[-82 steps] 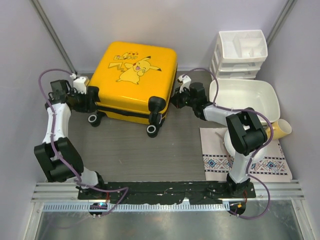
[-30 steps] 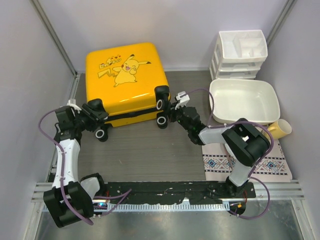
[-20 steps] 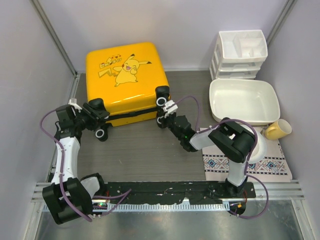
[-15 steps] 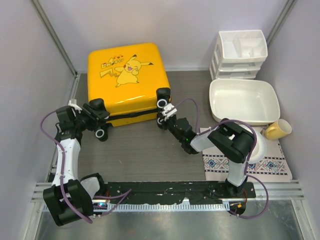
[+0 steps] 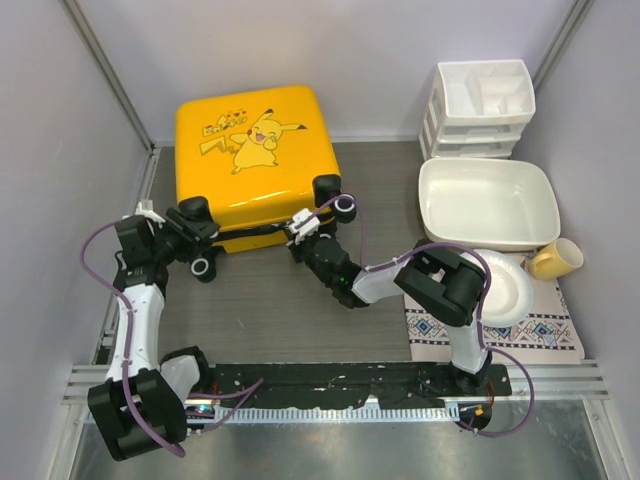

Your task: Open, take out, and arrange the luggage

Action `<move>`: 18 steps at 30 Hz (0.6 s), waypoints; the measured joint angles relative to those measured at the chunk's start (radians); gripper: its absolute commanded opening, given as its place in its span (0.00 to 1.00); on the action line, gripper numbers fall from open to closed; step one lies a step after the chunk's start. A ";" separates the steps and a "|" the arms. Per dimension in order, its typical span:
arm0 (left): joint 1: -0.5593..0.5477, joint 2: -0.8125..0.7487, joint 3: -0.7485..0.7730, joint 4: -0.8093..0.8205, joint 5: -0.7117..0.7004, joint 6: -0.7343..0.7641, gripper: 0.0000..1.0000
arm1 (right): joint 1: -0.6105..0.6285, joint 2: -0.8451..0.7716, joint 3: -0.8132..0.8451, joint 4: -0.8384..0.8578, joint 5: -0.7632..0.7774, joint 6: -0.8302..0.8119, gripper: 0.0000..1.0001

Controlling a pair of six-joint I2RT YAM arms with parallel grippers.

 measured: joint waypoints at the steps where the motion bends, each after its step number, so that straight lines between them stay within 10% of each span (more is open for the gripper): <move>1: -0.003 -0.005 -0.002 0.000 -0.004 0.000 0.00 | 0.007 0.008 0.022 -0.013 0.007 0.008 0.01; 18: -0.206 -0.079 -0.033 -0.027 -0.078 -0.017 0.00 | -0.201 -0.016 0.017 -0.058 -0.472 0.116 0.01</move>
